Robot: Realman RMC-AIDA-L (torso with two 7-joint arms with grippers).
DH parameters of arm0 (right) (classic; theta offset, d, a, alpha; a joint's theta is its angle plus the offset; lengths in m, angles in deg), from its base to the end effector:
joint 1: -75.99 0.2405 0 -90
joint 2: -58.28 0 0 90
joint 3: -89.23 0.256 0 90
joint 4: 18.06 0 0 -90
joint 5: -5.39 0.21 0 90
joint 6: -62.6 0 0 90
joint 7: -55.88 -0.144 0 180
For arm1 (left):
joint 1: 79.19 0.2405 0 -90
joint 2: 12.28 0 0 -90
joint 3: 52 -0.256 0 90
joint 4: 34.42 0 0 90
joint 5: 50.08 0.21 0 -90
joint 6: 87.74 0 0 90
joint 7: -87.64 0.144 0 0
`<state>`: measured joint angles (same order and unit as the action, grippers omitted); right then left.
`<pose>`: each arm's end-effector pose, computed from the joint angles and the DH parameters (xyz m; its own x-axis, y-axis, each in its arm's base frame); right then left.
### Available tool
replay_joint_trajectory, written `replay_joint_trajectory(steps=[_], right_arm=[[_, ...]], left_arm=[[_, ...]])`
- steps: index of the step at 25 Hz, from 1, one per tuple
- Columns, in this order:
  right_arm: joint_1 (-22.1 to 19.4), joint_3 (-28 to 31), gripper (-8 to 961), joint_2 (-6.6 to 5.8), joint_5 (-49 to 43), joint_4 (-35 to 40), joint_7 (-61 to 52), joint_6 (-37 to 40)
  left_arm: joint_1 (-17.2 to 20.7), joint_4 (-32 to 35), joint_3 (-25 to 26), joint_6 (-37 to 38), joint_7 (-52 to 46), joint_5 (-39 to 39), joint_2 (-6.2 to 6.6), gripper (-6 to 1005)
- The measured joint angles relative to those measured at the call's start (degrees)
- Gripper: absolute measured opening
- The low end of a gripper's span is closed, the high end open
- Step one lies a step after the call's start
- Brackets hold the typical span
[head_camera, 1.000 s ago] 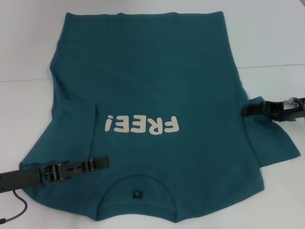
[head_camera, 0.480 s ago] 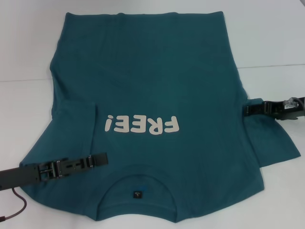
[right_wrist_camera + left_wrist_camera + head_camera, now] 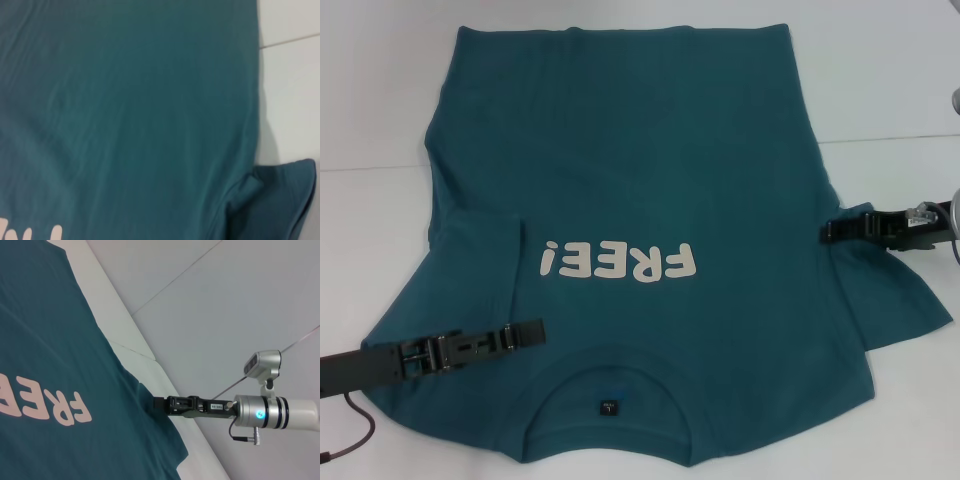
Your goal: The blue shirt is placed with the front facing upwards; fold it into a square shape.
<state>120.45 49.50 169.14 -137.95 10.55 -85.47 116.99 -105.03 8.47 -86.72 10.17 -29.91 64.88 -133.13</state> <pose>0.3091 0.4308 0.0416 0.2648 -0.8397 -0.4741 -0.9219 -0.0761 -0.3800 -0.2680 0.3019 0.0138 0.3020 0.8057 0.5096 0.8304 -0.4849 0.2746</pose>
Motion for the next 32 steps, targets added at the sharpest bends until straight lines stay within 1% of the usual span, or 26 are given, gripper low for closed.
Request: replay_joint_trajectory(steps=[8,12,15,19,23,29,32], right_arm=[[-0.50,-0.33,896,-0.80,-2.56,0.16,0.05,2.35],[-0.46,-0.46,896,-0.83,-4.97,0.39,0.10,2.60],[-0.62,-0.63,895,-0.52,-5.72,1.42,0.48,2.60],[-0.81,-0.69,895,0.36,-5.25,3.15,0.87,2.60],[-0.24,-0.68,895,0.87,-5.01,3.41,1.09,2.59],[0.21,-0.41,895,1.05,-4.18,3.41,1.19,2.60],[0.19,-0.66,894,0.76,-3.90,3.27,1.00,2.61]], left_arm=[[0.06,0.00,0.73,0.18,0.00,0.00,0.00,658],[0.11,0.00,1.20,0.45,0.06,0.00,-0.03,658],[0.17,0.00,1.33,0.46,0.08,0.00,-0.05,658],[0.17,-0.08,1.33,0.51,0.06,0.00,-0.07,658],[0.17,-0.09,1.33,0.61,0.02,0.00,-0.09,658],[0.18,-0.09,1.40,0.62,-0.01,0.00,-0.02,658],[0.18,-0.09,1.41,0.59,0.00,0.00,0.00,658]])
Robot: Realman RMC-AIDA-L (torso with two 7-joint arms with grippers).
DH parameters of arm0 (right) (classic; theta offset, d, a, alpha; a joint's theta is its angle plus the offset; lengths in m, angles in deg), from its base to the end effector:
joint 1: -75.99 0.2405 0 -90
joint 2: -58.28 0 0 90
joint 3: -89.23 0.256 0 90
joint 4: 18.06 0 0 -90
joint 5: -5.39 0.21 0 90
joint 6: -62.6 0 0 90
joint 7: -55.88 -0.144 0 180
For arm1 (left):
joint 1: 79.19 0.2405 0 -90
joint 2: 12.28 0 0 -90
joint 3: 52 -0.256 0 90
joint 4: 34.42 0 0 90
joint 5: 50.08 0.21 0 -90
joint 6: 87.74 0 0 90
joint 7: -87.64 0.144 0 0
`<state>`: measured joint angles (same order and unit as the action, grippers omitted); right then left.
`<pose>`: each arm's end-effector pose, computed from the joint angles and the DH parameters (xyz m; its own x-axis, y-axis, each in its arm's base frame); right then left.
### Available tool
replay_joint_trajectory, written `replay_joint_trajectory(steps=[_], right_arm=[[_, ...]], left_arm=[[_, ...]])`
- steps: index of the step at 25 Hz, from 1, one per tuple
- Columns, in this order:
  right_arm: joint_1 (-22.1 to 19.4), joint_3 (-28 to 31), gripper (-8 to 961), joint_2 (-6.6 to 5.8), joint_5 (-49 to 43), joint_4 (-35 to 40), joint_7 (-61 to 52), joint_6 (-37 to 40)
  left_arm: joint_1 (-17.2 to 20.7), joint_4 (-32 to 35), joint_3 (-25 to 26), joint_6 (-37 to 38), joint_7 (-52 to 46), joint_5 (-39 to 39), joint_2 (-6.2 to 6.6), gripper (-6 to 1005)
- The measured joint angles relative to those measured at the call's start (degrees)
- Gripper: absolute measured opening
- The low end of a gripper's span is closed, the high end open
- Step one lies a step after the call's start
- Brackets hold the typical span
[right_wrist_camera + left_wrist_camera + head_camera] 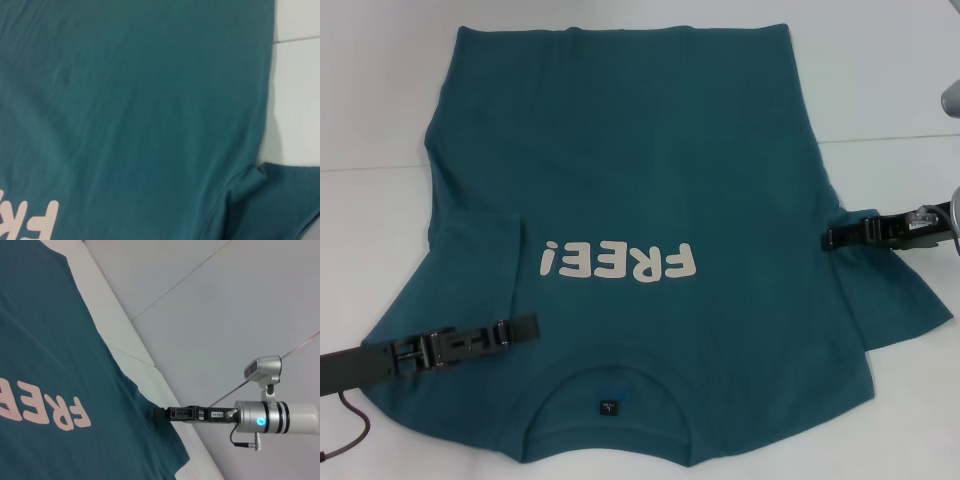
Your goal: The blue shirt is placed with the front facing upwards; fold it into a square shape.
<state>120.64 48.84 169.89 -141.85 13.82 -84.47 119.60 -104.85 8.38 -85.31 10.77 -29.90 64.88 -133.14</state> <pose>0.3038 0.4303 0.0437 0.3383 -0.8478 -0.4084 -0.8878 -0.1437 -0.4372 -0.2698 0.3006 0.0167 0.2858 0.8029 0.5232 0.8310 -0.4795 0.2819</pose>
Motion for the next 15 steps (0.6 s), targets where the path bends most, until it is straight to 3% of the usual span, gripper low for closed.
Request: replay_joint_trajectory(steps=[7,12,15], right_arm=[[-0.15,-0.04,894,-0.65,-0.17,0.46,-1.24,0.43],[0.31,-0.17,790,-0.78,-0.68,0.68,-1.59,0.47],[0.52,-0.22,592,-0.83,-0.79,0.68,-1.60,0.23]], left_arm=[[-0.16,0.00,0.02,-0.08,-0.03,0.00,0.09,658],[-0.19,0.00,0.08,-0.15,-0.05,-0.38,0.11,658],[-0.18,0.00,0.09,-0.27,-0.06,-0.43,0.18,657]])
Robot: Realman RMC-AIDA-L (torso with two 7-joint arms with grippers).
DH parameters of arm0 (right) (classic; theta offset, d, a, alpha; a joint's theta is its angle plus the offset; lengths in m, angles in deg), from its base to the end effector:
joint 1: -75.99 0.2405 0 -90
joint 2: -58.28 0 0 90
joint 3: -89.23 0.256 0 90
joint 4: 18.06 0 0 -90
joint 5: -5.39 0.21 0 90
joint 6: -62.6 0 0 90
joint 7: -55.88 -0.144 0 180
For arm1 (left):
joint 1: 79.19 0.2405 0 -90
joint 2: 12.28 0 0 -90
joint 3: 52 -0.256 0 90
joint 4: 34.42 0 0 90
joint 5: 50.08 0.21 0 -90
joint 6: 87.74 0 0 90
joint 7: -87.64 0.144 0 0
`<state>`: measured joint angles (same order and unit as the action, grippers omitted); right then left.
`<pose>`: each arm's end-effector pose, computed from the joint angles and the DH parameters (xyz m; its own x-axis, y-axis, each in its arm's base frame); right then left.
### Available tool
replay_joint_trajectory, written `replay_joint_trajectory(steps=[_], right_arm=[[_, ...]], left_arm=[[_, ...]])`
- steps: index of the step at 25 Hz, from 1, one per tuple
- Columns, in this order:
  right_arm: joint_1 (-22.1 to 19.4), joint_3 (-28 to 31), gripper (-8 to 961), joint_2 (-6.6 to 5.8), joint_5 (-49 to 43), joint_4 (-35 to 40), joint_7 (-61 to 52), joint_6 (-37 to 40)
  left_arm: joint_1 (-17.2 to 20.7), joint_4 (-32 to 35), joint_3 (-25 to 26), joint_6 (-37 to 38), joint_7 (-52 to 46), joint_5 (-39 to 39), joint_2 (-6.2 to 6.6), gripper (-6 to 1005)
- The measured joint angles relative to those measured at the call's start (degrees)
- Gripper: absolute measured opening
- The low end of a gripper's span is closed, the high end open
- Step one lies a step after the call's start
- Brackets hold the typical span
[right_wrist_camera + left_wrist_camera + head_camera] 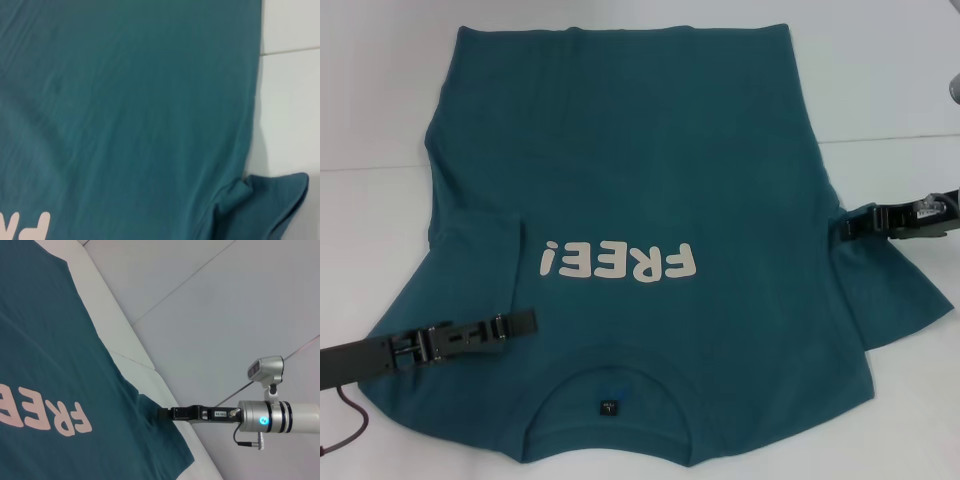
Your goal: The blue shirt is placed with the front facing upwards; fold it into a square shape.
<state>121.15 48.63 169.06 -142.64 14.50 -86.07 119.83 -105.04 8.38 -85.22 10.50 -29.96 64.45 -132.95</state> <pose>0.3017 0.4355 0.0535 0.3387 -0.8434 -0.4171 -0.8827 -0.1313 -0.4513 -0.2693 0.3029 0.0188 0.2849 0.7976 0.5317 0.8308 -0.4821 0.2780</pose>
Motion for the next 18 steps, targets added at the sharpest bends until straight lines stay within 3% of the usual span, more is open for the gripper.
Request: replay_joint_trajectory(steps=[6,18], right_arm=[[0.02,-0.01,348,-0.19,-0.07,-0.45,-0.03,-0.17],[0.02,-0.09,88,-0.24,-0.22,-0.46,-0.56,0.49]], left_arm=[[-0.24,0.00,0.00,-0.29,0.00,-0.09,0.10,657],[-0.23,0.00,0.03,-0.09,-0.08,-0.10,0.08,657]])
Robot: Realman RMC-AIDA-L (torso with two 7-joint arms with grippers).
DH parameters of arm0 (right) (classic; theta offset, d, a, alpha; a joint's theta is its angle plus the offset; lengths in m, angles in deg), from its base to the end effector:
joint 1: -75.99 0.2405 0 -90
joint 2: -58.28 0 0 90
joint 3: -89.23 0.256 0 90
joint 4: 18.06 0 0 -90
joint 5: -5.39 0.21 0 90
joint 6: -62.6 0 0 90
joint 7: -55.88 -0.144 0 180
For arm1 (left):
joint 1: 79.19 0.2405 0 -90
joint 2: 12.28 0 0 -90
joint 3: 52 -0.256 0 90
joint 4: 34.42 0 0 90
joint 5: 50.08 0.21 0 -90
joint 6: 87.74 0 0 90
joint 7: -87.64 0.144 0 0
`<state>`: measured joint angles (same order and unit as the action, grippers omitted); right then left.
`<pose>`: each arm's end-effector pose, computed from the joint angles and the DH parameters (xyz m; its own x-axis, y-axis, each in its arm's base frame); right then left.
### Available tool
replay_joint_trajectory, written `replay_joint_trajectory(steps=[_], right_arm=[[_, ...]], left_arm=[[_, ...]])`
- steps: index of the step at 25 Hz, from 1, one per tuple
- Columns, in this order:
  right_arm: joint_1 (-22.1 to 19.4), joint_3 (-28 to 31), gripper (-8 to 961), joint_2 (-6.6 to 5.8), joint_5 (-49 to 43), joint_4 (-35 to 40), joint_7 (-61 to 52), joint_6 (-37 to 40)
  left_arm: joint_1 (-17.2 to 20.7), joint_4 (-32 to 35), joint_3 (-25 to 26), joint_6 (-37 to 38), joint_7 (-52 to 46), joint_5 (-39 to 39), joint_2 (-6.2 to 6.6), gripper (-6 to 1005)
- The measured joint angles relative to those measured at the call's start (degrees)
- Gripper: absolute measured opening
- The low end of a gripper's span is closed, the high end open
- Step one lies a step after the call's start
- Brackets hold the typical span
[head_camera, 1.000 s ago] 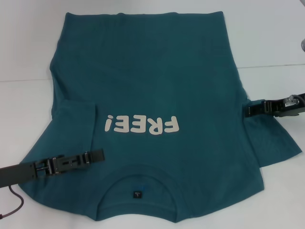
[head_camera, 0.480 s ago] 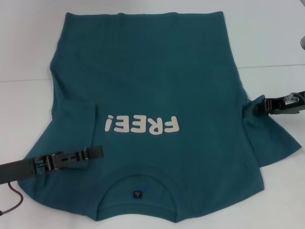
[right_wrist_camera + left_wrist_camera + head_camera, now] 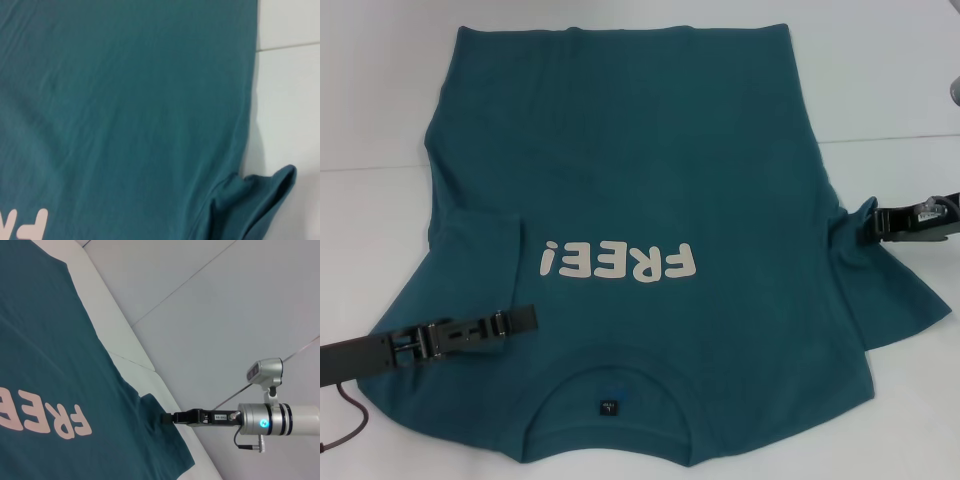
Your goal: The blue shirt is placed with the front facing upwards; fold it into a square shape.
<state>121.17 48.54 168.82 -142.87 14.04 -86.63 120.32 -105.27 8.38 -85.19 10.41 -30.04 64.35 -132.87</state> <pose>0.3031 0.4338 0.0530 0.3261 -0.8518 -0.4101 -0.8861 -0.1243 -0.4465 -0.2684 0.3044 0.0195 0.2864 0.7957 0.5337 0.8299 -0.4844 0.2768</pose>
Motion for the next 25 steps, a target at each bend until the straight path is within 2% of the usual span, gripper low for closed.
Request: replay_joint_trajectory(steps=[4,9,13,18,25], right_arm=[[0.72,-0.37,12,-0.66,-0.03,0.63,-1.43,4.68],[1.70,-2.27,15,-1.63,-0.03,4.07,-5.69,11.37],[1.45,-3.62,17,-1.65,-1.51,7.42,-8.78,11.65],[1.99,-3.45,20,-1.68,-4.16,8.05,-10.00,10.97],[2.76,-3.65,25,-2.57,-5.46,10.40,-10.73,13.74]], left_arm=[[0.08,0.00,0.67,0.23,0.00,0.00,0.00,657],[0.21,0.00,1.23,0.29,0.00,0.00,0.01,657],[0.48,0.00,1.28,0.38,0.01,0.00,-0.15,657],[0.80,0.00,1.29,0.39,0.04,0.00,-0.24,657],[0.89,0.01,1.29,0.38,0.02,0.00,-0.26,657]])
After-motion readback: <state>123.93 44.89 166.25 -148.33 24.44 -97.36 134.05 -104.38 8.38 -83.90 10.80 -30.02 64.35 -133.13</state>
